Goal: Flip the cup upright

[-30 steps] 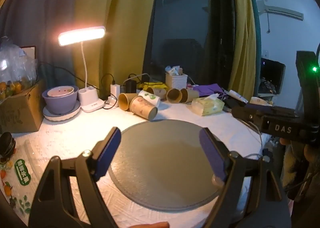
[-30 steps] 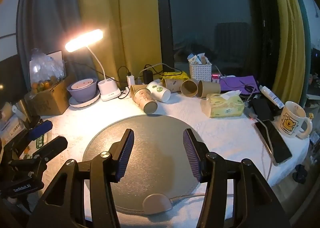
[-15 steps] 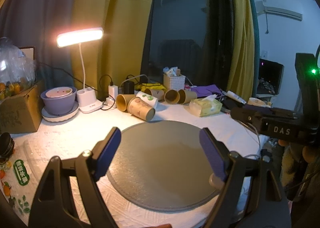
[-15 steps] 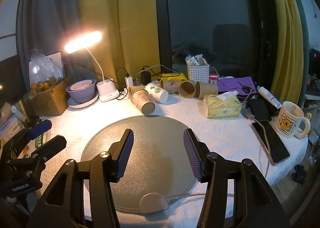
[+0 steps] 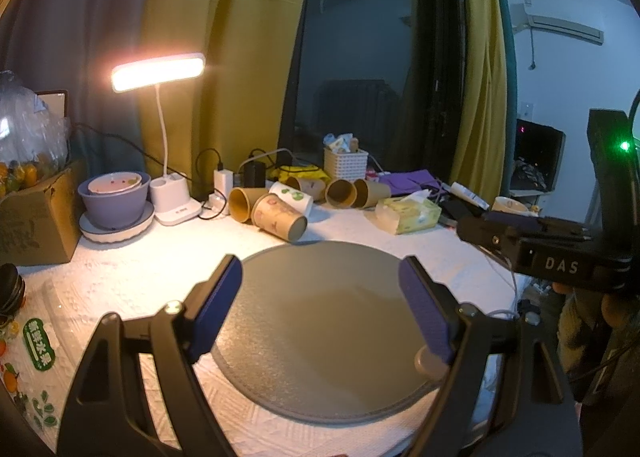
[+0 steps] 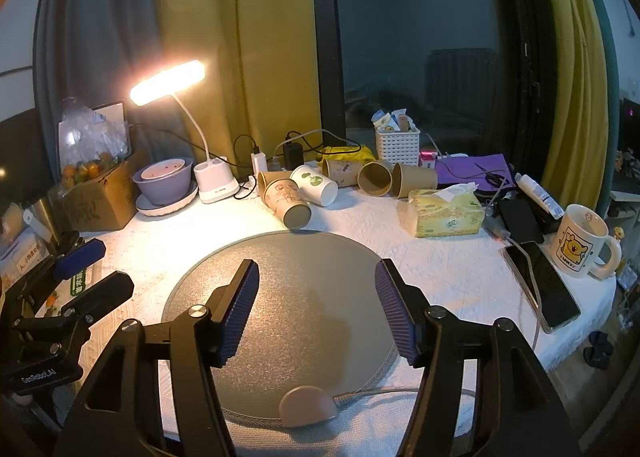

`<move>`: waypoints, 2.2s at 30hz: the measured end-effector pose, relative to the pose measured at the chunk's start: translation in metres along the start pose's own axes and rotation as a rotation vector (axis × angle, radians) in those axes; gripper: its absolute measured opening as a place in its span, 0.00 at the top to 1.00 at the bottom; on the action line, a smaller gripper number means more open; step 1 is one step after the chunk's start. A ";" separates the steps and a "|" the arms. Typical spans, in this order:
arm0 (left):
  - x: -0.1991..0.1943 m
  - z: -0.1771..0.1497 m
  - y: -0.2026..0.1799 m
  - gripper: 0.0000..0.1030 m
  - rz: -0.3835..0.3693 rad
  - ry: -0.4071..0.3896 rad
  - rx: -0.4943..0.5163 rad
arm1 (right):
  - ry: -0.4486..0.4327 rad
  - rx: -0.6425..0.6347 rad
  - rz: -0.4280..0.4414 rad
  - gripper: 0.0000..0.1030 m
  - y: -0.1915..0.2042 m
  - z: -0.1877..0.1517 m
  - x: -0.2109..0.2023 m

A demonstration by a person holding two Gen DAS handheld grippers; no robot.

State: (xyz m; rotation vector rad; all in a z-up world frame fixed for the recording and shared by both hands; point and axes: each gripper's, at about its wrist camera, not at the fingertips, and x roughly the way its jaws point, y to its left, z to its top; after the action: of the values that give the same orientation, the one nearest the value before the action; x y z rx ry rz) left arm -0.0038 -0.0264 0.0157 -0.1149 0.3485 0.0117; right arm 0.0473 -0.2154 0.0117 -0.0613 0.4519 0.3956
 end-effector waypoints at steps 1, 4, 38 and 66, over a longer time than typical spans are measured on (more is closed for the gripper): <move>0.000 -0.001 0.000 0.20 -0.001 0.001 0.000 | 0.001 -0.001 -0.001 0.38 0.000 0.000 0.000; 0.000 -0.001 -0.001 0.20 -0.002 0.000 0.001 | 0.003 -0.002 -0.001 0.38 0.001 0.000 0.001; 0.006 0.005 0.000 0.20 0.000 -0.005 0.000 | 0.002 -0.004 -0.002 0.38 0.001 0.000 0.004; 0.130 0.049 0.018 0.20 0.020 0.181 -0.036 | 0.078 0.003 -0.016 0.38 -0.041 0.042 0.088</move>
State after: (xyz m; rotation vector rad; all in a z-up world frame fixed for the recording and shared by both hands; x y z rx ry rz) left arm 0.1344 -0.0045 0.0147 -0.1485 0.5307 0.0274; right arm 0.1536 -0.2157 0.0100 -0.0771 0.5284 0.3779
